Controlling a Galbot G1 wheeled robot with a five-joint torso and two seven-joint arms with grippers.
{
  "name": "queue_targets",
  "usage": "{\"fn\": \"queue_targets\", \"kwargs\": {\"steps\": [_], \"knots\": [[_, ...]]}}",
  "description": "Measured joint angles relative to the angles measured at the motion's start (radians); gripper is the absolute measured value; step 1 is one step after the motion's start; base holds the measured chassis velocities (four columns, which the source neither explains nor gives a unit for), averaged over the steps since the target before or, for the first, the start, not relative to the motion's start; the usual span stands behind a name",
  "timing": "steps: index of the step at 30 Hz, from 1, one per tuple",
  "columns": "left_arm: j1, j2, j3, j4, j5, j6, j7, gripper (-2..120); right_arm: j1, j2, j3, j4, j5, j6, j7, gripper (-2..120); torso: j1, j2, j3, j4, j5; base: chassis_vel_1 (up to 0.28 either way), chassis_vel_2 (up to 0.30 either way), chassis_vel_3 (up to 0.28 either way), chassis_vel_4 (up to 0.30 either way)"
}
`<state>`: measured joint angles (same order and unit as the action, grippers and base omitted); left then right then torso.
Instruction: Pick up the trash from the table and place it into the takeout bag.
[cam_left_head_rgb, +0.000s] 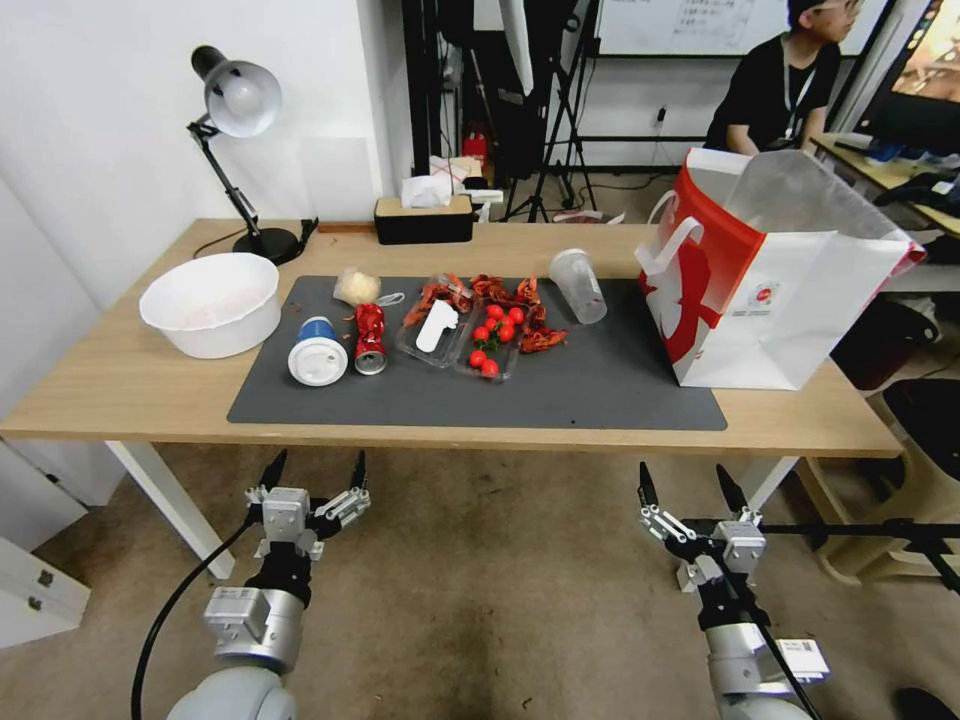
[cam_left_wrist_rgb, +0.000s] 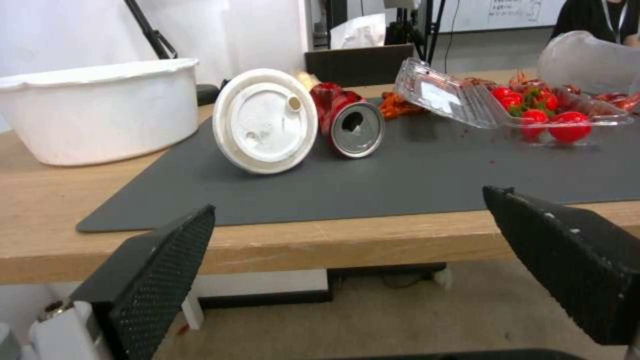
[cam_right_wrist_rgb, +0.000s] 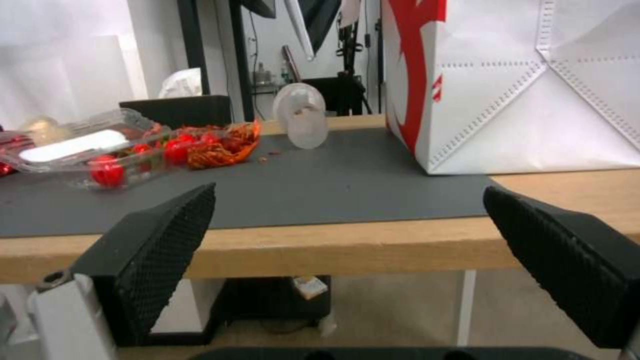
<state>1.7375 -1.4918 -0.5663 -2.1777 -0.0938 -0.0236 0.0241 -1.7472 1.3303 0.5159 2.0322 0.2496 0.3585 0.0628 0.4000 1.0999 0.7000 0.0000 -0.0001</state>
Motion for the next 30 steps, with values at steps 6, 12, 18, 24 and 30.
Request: {"fn": "queue_targets", "kwargs": {"steps": [6,12,18,24,30], "knots": [[0.002,-0.001,0.001,-0.008,0.001,0.0,0.0,100,0.022,-0.007,-0.021,0.016,-0.005,-0.041,0.0,100,0.0,0.0,0.0,-0.0001,0.0,0.0,0.0,0.0,0.0],[0.005,0.001,-0.003,-0.015,0.0,0.0,0.001,100,0.069,-0.029,-0.047,0.031,-0.006,-0.097,0.002,100,0.0,0.0,0.0,0.0,0.0001,0.0,0.0,0.0,0.0],[0.008,0.002,-0.005,-0.02,-0.001,0.0,0.001,100,0.141,-0.059,-0.08,0.048,-0.001,-0.167,0.011,100,0.0,0.0,0.0,0.0,0.0001,0.0,0.0,0.0,0.0],[0.009,0.003,-0.007,-0.025,-0.001,0.0,0.0,100,0.257,-0.1,-0.131,0.057,0.009,-0.27,0.035,100,0.0,0.0,0.0,-0.0001,0.0,0.0,0.0,0.0,0.0],[0.007,0.008,-0.009,-0.03,-0.001,0.002,0.001,100,0.397,-0.134,-0.181,0.049,0.03,-0.392,0.075,100,0.0,0.0,0.0,0.0,0.0,0.0,0.0,0.0,0.0]]}}
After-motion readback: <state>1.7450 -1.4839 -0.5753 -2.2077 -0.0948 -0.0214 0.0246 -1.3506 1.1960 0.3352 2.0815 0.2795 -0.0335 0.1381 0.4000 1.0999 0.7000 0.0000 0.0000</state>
